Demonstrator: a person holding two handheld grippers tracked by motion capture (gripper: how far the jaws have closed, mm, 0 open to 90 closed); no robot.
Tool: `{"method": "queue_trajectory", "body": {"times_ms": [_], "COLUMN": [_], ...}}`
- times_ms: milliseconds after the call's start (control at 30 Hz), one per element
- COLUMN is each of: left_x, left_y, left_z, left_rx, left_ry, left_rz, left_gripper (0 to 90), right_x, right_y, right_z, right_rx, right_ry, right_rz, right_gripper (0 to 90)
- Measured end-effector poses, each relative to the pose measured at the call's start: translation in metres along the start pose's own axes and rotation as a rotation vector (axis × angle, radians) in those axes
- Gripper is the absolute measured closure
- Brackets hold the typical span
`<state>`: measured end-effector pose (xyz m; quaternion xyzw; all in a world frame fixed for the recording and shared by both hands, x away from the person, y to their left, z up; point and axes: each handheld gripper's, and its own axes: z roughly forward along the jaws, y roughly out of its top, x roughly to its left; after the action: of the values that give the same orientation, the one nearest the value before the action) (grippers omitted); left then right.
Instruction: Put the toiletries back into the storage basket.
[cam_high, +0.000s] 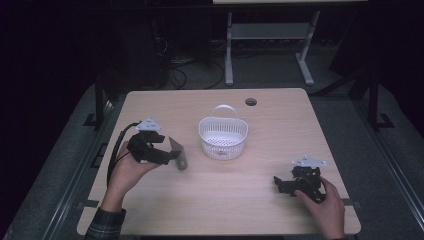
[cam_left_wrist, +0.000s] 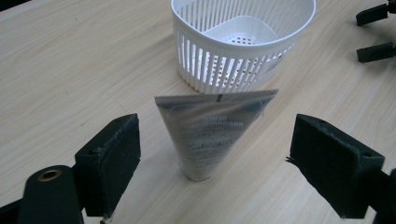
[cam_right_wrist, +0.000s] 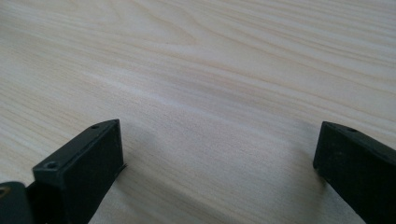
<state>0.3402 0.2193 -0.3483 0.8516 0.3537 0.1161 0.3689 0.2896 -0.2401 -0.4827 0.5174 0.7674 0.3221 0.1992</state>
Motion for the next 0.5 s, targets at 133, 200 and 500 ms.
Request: {"method": "queue_trajectory", "body": {"times_ms": [133, 200, 500], "left_x": [0.000, 0.000, -0.003], "left_y": [0.004, 0.006, 0.015], "left_z": [0.003, 0.005, 0.017], "left_rx": [0.005, 0.006, 0.025], "left_ry": [0.004, 0.009, 0.014], "left_rz": [-0.001, -0.003, 0.008], "left_gripper": [14.8, 14.7, 14.7], "right_x": [0.000, 0.000, 0.000], "right_y": [0.000, 0.000, 0.000], "right_z": [0.000, 0.000, 0.000], "right_rx": [0.000, 0.000, -0.001], "right_ry": [0.000, 0.000, -0.003], "right_rz": [0.001, 0.001, 0.001], "right_gripper": [1.0, 1.0, 1.0]}}
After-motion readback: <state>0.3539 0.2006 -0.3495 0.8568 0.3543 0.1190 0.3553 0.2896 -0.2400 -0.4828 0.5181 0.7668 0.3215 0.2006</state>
